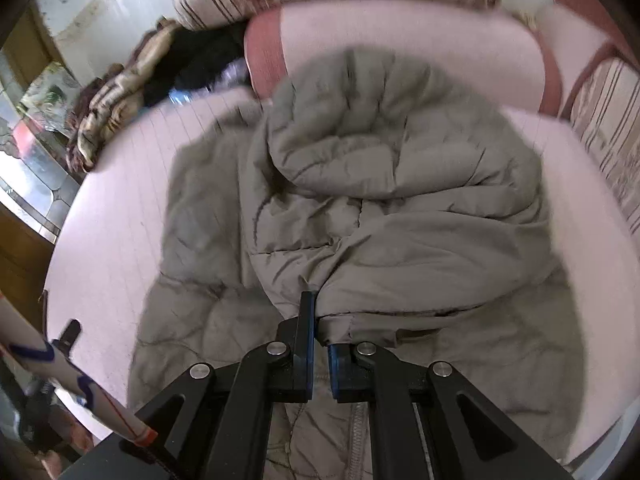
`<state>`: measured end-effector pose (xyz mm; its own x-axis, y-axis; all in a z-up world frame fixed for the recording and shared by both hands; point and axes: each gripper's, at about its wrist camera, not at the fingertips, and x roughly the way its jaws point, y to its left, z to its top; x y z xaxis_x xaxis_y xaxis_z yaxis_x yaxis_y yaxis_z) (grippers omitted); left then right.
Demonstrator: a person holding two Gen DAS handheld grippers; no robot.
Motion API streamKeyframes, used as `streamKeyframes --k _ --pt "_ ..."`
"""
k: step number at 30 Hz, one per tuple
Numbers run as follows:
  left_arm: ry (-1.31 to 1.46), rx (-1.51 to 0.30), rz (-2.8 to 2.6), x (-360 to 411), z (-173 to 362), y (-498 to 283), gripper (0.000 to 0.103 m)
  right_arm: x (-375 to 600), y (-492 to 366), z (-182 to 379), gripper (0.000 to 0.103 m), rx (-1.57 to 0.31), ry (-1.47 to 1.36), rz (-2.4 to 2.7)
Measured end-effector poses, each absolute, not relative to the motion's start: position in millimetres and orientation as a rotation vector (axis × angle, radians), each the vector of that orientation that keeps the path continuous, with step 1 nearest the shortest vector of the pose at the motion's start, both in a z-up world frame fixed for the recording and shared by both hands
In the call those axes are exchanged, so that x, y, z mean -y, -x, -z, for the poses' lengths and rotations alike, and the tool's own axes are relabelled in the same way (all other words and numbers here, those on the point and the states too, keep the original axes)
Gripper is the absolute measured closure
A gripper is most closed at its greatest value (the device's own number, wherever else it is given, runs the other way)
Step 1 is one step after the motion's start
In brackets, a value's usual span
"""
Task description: Fold large clothes
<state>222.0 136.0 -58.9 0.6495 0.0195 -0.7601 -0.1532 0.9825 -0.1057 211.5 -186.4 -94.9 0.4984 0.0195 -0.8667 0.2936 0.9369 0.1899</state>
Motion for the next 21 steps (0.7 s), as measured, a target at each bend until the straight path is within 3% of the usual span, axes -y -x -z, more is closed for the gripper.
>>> streamKeyframes --k 10,21 --pt "0.126 -0.877 -0.069 -110 64 -249 0.014 199 -251 168 0.097 -1.116 -0.479 0.150" --pt "0.050 -0.867 -0.048 -73 63 -258 0.014 200 -248 172 0.096 -1.073 -0.455 0.102"
